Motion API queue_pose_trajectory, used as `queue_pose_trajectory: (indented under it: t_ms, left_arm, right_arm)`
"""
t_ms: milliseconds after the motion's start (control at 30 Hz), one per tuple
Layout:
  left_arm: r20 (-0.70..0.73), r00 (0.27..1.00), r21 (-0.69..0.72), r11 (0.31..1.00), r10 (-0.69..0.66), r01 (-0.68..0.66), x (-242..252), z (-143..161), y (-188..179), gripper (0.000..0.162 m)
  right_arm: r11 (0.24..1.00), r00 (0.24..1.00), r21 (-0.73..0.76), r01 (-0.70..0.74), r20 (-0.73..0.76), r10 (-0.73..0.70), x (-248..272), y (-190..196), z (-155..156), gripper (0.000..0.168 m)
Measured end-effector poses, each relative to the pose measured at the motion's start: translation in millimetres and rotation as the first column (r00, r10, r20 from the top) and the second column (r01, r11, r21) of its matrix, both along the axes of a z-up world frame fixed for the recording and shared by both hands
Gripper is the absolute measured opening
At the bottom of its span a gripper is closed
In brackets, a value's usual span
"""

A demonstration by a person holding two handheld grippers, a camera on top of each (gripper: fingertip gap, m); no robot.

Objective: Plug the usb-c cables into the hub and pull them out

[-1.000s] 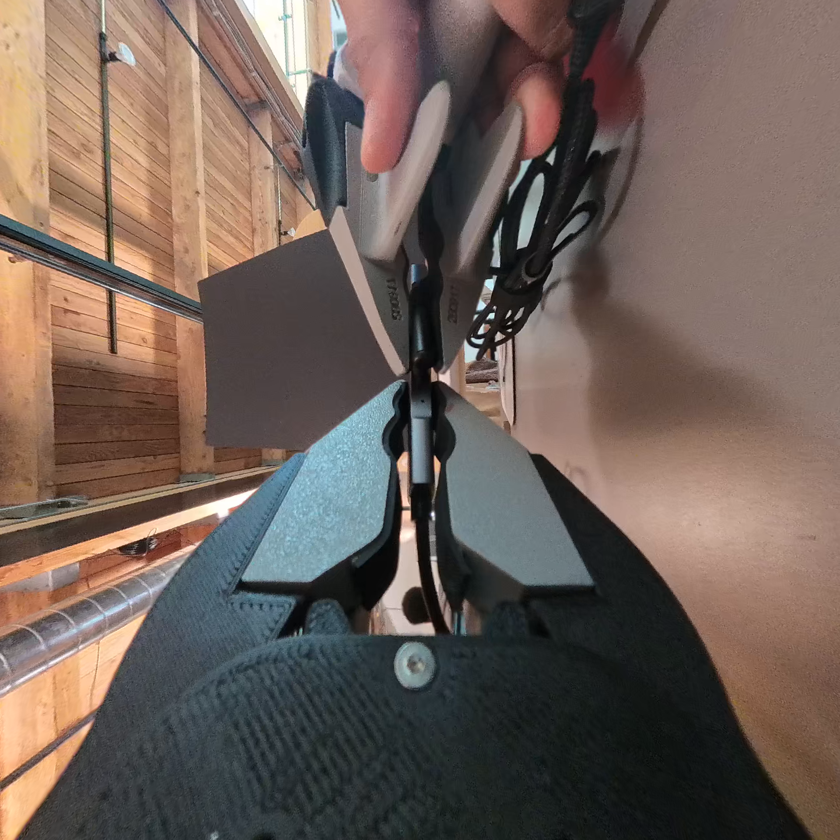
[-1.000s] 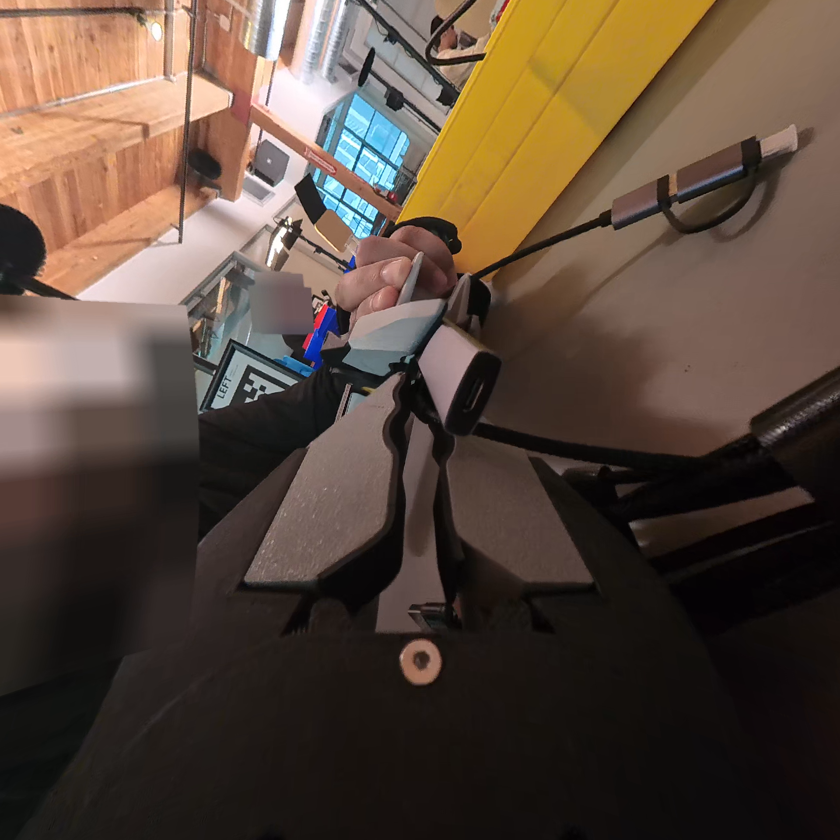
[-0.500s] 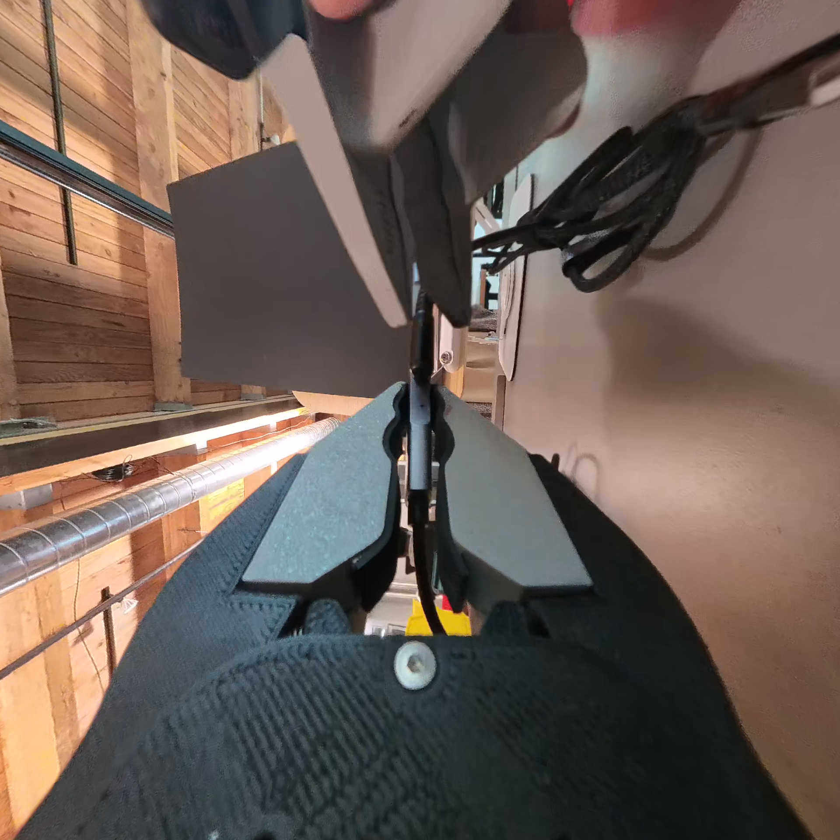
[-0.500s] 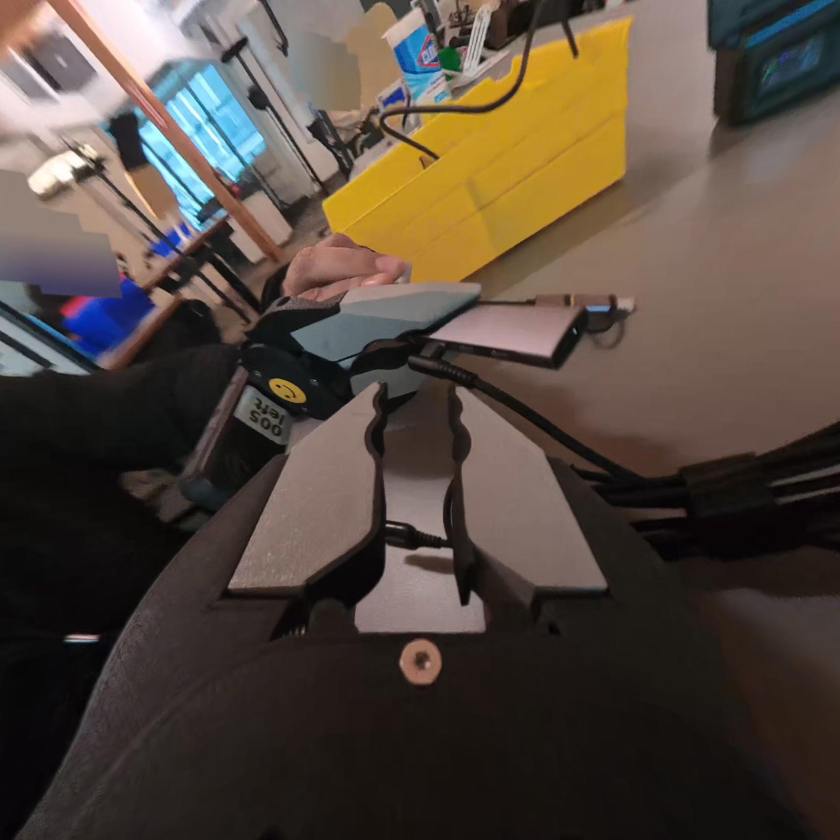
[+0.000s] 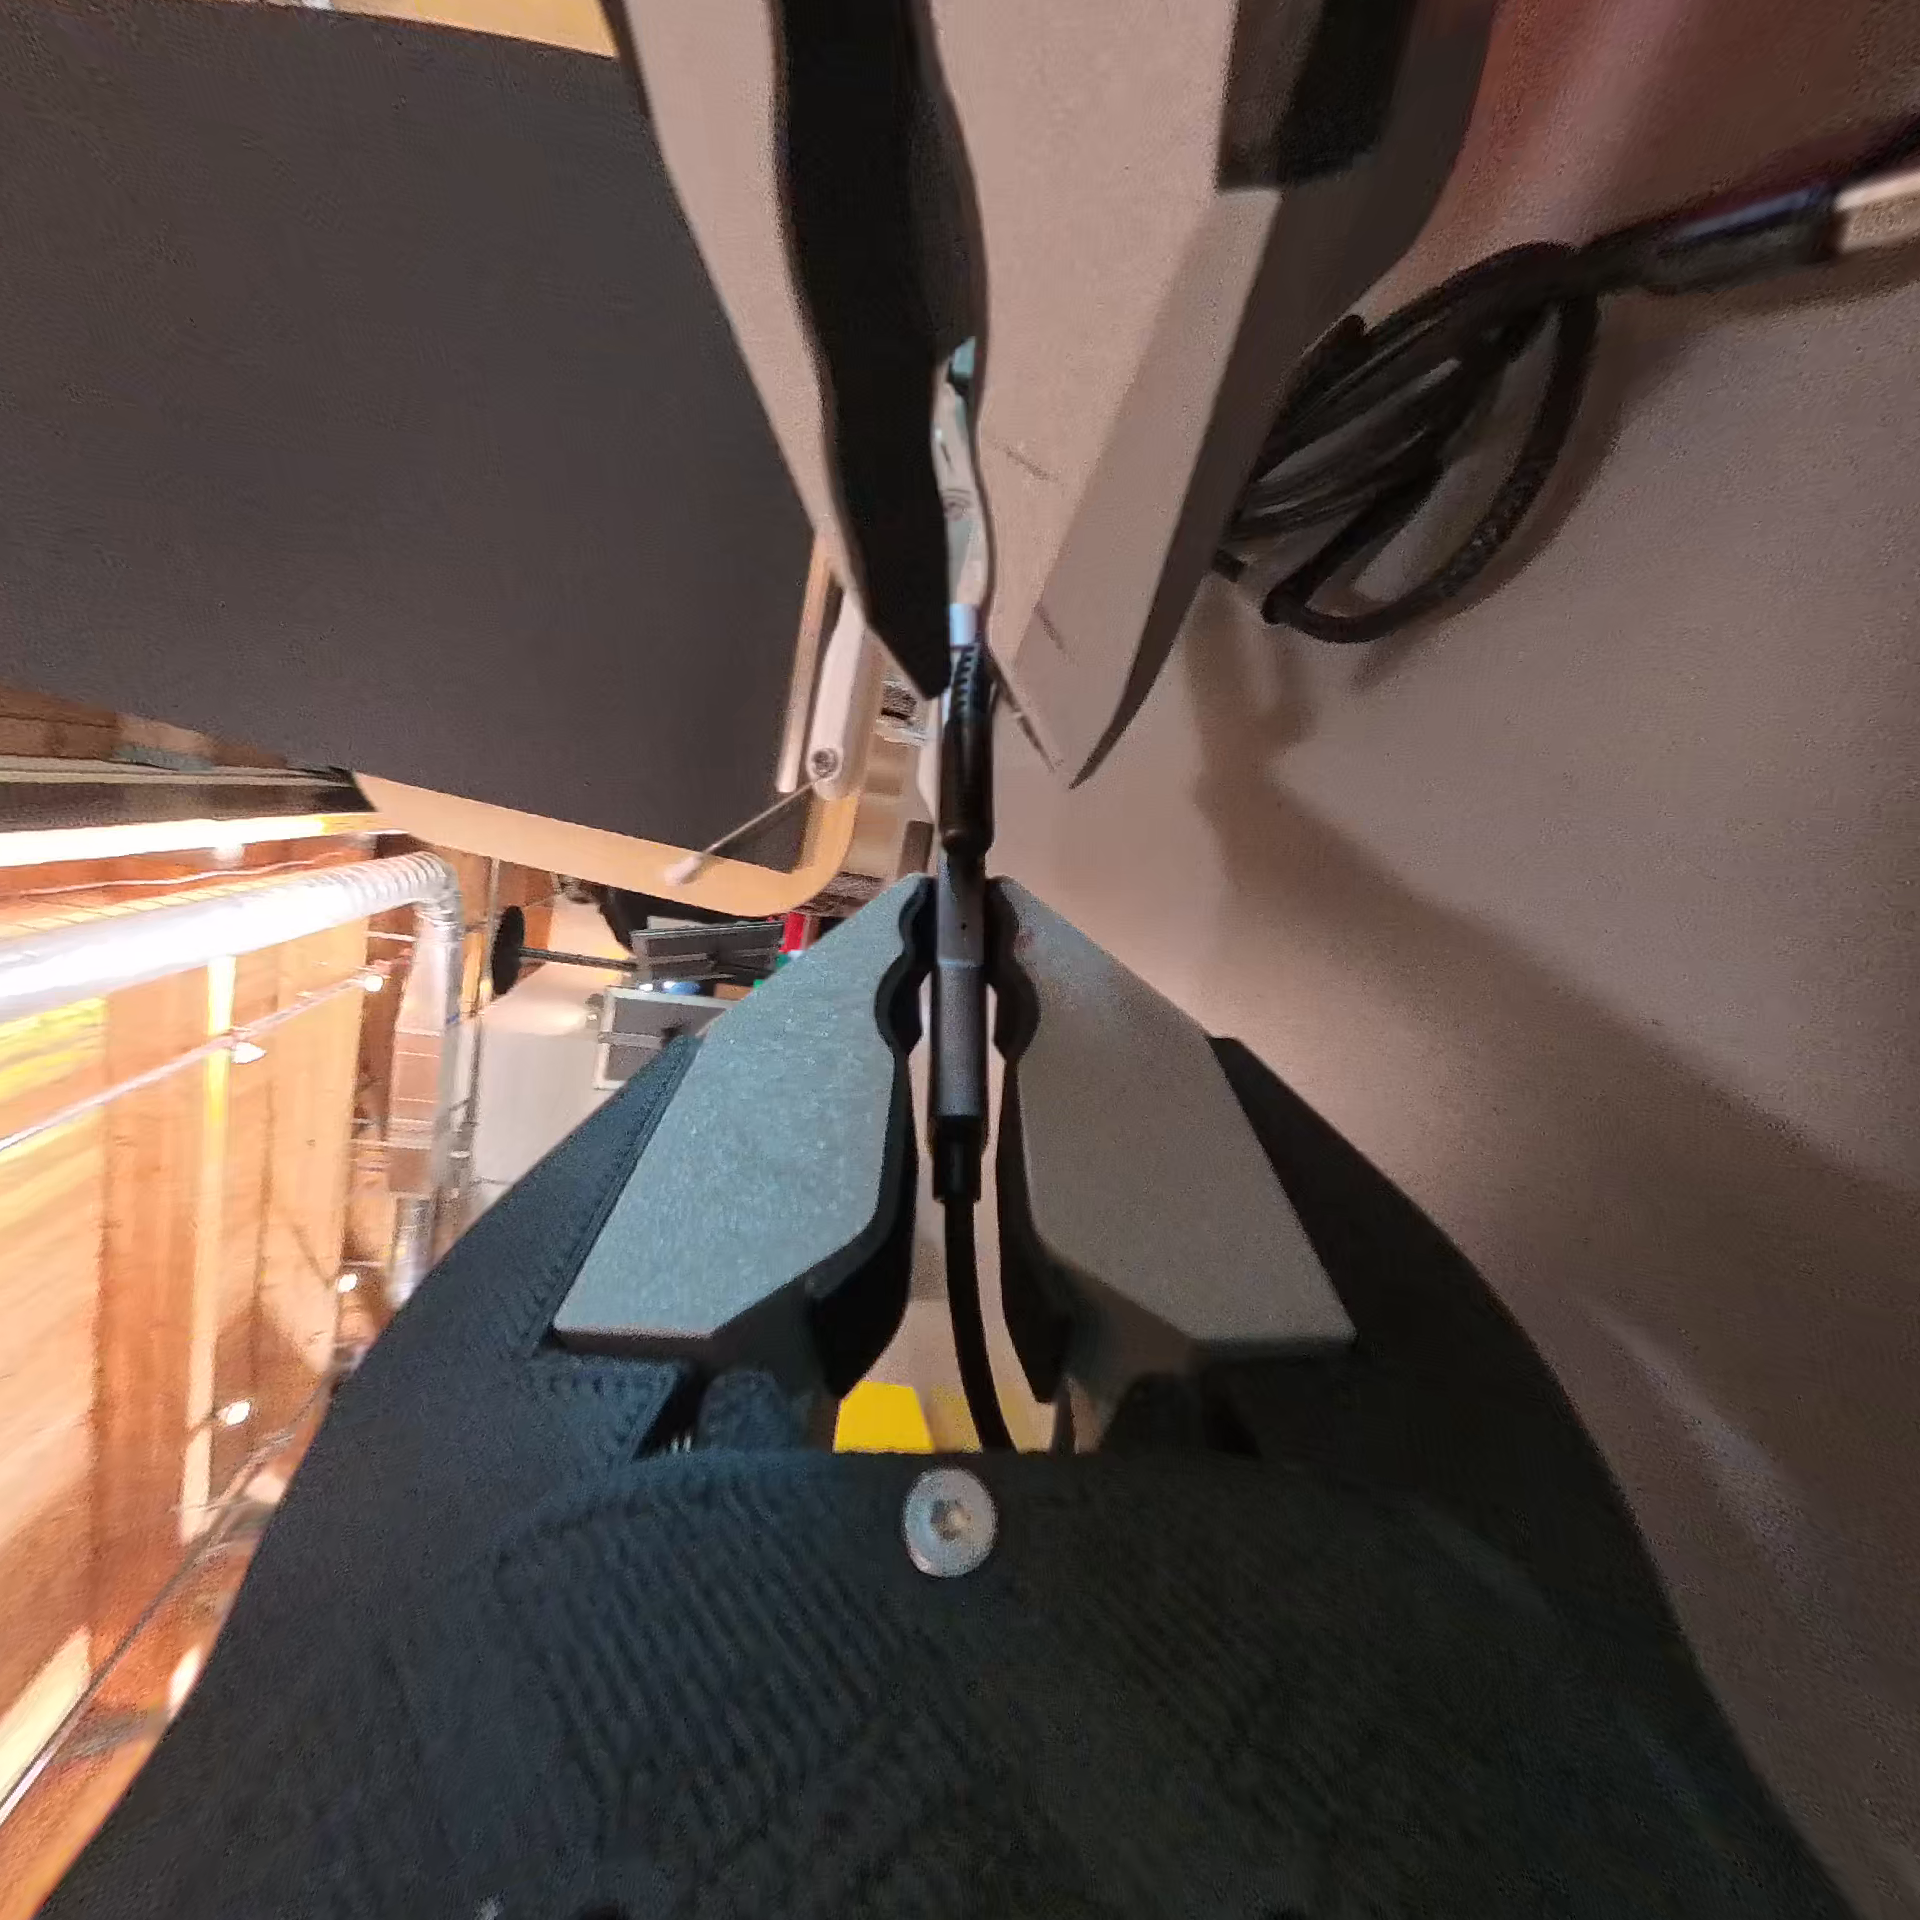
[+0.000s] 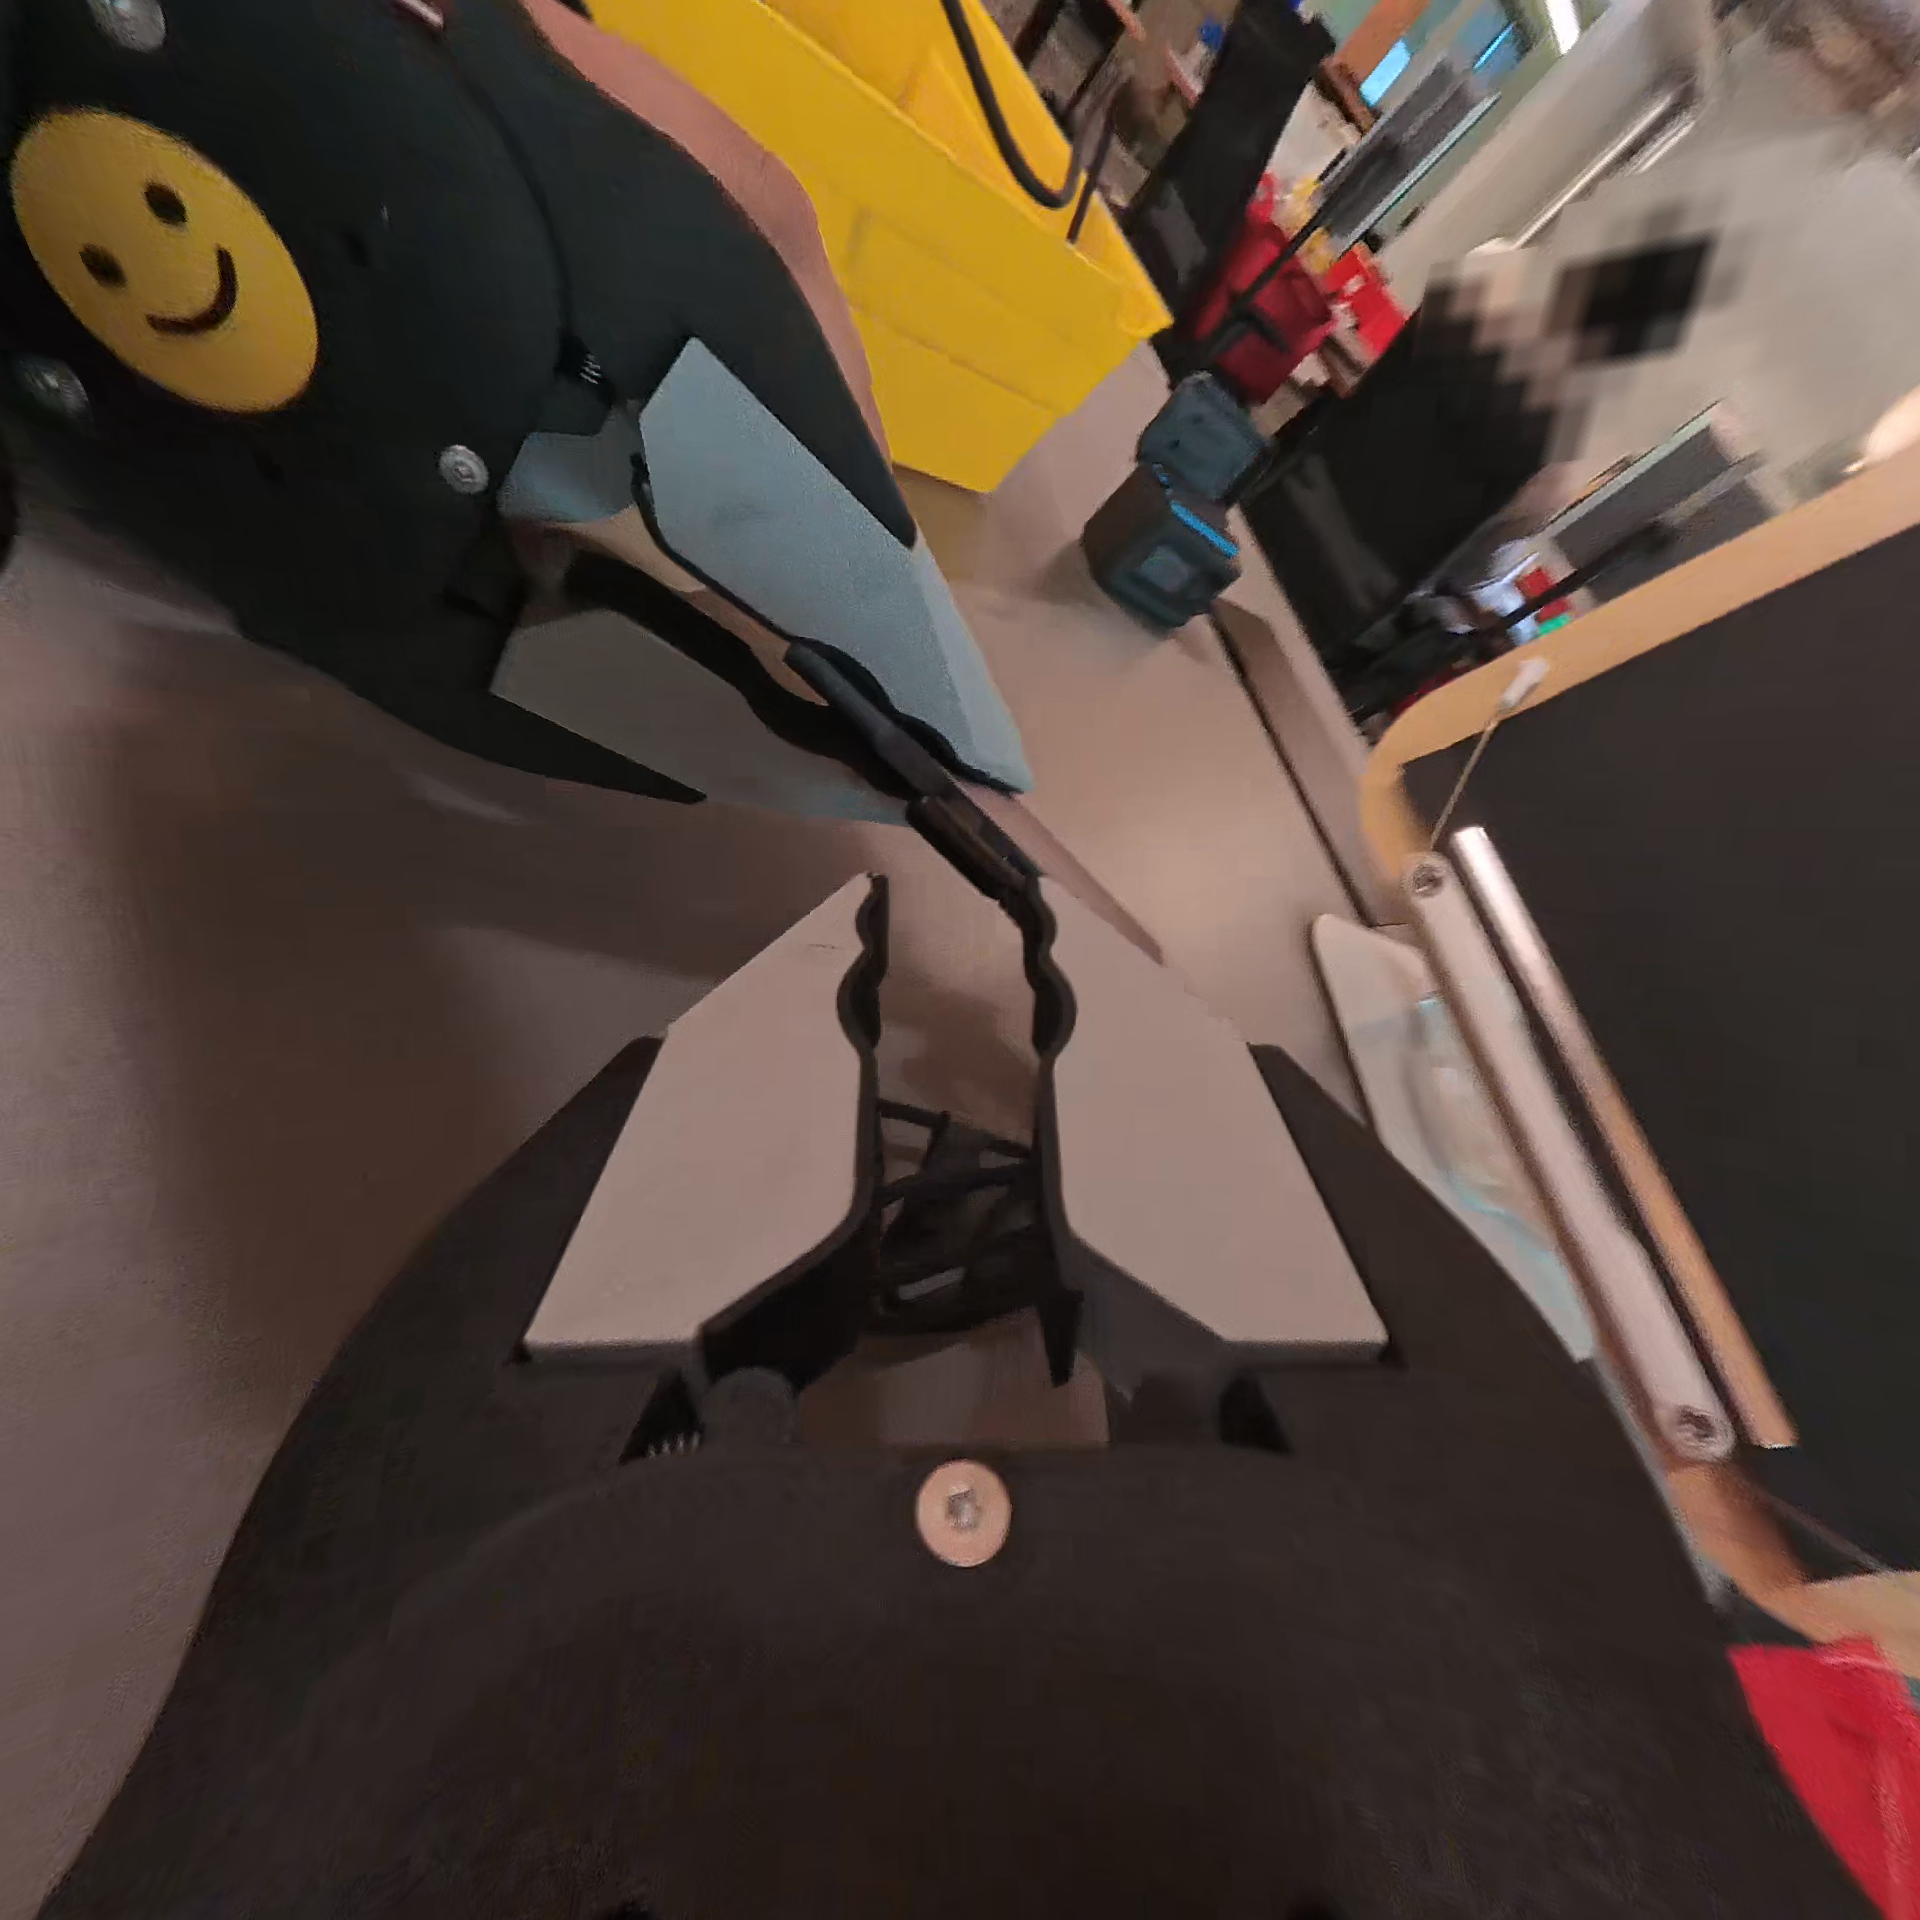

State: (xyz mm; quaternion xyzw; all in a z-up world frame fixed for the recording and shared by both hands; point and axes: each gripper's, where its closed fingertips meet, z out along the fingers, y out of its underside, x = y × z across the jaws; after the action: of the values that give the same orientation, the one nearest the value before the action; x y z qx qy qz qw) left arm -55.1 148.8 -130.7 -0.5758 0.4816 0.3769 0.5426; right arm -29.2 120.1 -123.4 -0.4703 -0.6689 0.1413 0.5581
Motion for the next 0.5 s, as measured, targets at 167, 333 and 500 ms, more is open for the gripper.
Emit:
queue_pose_trajectory:
  t_ms: [167,333,500]
  left_arm:
    - [0.052,0.998,-0.071,0.996,-0.040,0.044,10.3,-8.1,-3.3,0.007]
    - [0.164,0.982,-0.171,0.978,-0.091,0.119,16.6,-17.6,-8.3,0.007]
    - [0.282,0.943,-0.267,0.929,-0.178,0.255,22.6,-27.6,-19.6,0.007]
  right_arm:
    - [0.983,0.999,0.181,-0.030,0.045,0.023,-5.0,-1.3,-0.8,0.021]
    - [0.958,0.990,0.268,-0.097,0.121,0.067,-8.5,-5.2,-12.2,0.009]
    - [0.955,0.978,0.236,-0.180,0.150,0.147,-7.4,-15.0,-18.2,0.007]
